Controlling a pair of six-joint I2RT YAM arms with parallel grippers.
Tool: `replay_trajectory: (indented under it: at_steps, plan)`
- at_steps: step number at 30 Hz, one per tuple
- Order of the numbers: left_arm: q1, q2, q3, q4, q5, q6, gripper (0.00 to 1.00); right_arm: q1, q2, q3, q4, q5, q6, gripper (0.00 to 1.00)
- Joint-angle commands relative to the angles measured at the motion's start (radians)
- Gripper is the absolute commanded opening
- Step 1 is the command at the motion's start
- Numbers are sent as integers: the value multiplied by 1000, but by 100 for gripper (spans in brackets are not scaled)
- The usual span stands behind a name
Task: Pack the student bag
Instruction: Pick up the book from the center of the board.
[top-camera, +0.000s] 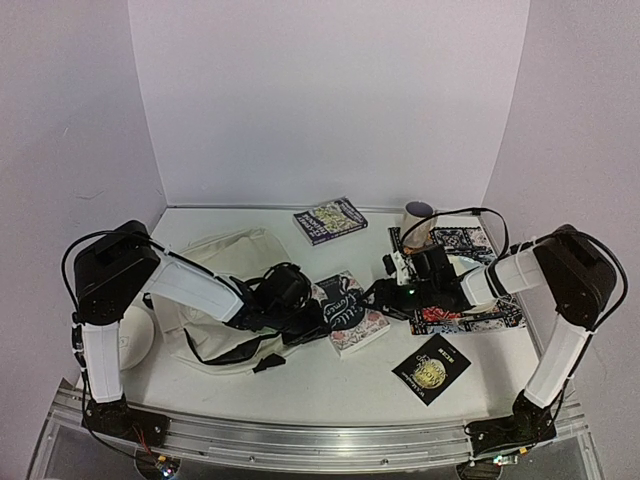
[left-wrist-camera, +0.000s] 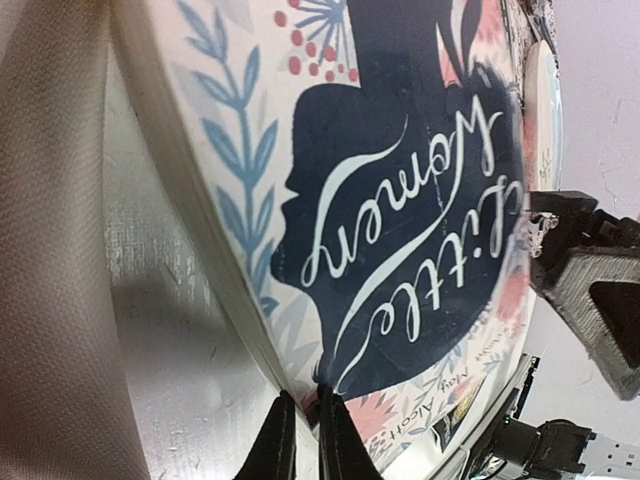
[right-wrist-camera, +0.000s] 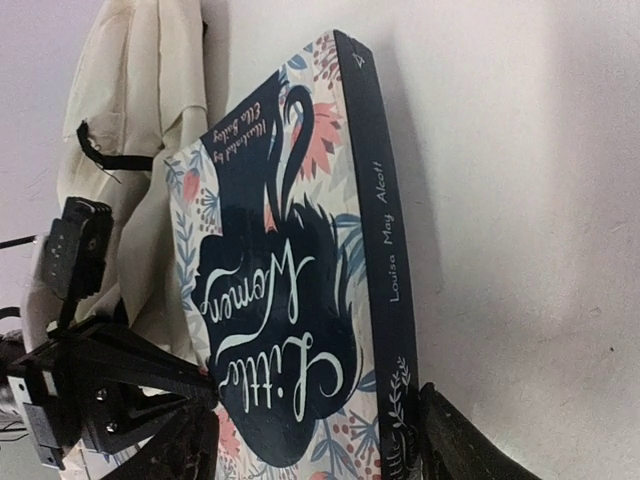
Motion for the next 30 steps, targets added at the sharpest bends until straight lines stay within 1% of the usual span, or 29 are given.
replay_trajectory:
  at_steps: [1,7,8,10,12,18,19,21,22,23,25,27,30]
  plan:
    - [-17,-12,-22,62,12,-1,6,71,-48,7,129,-346,8,61]
    - [-17,-37,-47,86,-2,-6,8,71,-34,-5,136,-339,1,55]
    - [-17,-37,-49,90,-2,-8,8,70,-22,-4,135,-339,1,54]
    - [-17,-38,-50,100,0,-7,9,70,-1,1,138,-344,0,48]
    - [-17,-39,-54,109,-1,-8,9,71,17,5,146,-357,2,44]
    - [-17,-37,-67,141,-3,-17,9,71,29,3,162,-388,2,42]
    - [-17,-37,-66,143,-1,-18,9,71,27,1,162,-384,1,40]
    - [-17,-35,-65,147,1,-18,10,70,24,-2,162,-370,3,33]
    - [-17,-36,-64,148,1,-18,10,70,22,-3,162,-365,4,28]
    - [-17,-39,-65,149,1,-17,12,70,18,-5,161,-360,5,23]
    - [-17,-49,-73,149,-4,-14,15,67,-2,-10,161,-347,10,16]
    - [-16,-66,-80,149,-11,-9,19,58,-30,-19,161,-334,14,12]
    - [-10,-109,-95,149,-23,0,28,36,-94,-35,157,-316,23,6]
